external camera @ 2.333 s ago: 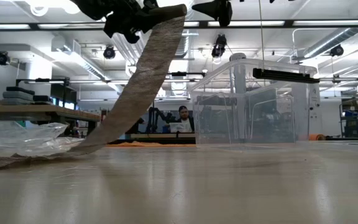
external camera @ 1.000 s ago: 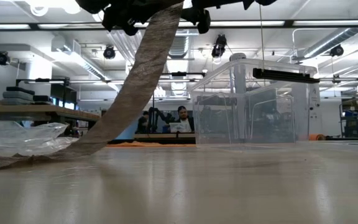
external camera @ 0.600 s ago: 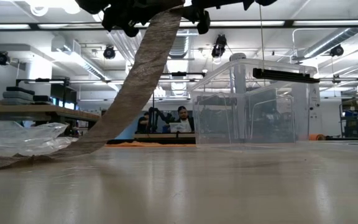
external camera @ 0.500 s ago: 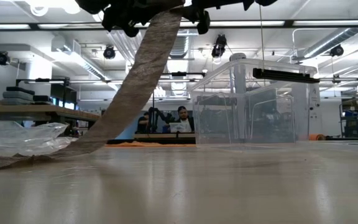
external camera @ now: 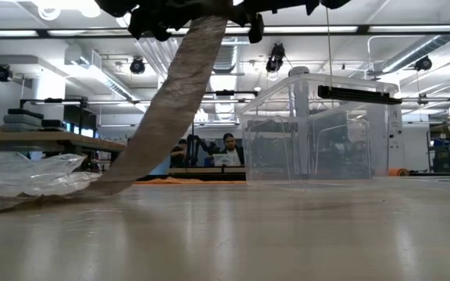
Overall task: Roll bandage
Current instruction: Roll the brown bandage
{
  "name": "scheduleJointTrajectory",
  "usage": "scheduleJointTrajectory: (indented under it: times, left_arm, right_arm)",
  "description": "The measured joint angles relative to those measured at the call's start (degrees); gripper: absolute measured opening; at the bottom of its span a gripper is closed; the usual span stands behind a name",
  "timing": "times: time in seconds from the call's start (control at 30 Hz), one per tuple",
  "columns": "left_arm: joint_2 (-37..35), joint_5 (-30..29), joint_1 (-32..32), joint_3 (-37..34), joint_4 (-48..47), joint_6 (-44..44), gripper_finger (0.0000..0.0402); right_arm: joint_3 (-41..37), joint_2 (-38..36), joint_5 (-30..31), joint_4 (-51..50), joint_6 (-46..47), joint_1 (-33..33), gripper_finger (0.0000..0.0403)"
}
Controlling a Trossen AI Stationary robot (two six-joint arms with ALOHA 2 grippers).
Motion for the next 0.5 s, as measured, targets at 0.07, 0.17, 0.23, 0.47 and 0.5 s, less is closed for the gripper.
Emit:
scheduleJointTrajectory:
  times: [0.07,0.17,0.23,0.47,0.5]
  left_arm:
    - [-0.02,-0.10,0.00,0.00,-0.01,-0.50,0.0185]
    - [-0.02,-0.28,0.00,0.00,-0.03,-3.06,0.0202]
    - [-0.04,-0.59,0.24,0.00,-0.06,-4.93,0.0213]
    - [-0.52,-0.91,1.97,0.02,-0.19,-17.43,0.0246]
    - [-0.52,-0.97,2.26,0.02,-0.21,-19.35,0.0249]
  right_arm:
    - [0.00,-0.10,-0.06,0.09,-0.24,-0.11,0.0127]
    - [0.00,-0.31,-0.18,0.26,-1.52,-0.18,0.0127]
    - [0.00,-0.31,-0.34,0.28,-2.22,-0.18,0.0127]
    - [-0.03,-1.18,-0.40,-0.67,-6.78,-0.04,0.0123]
    - [-0.05,-1.38,-0.42,-0.60,-8.07,0.00,0.0123]
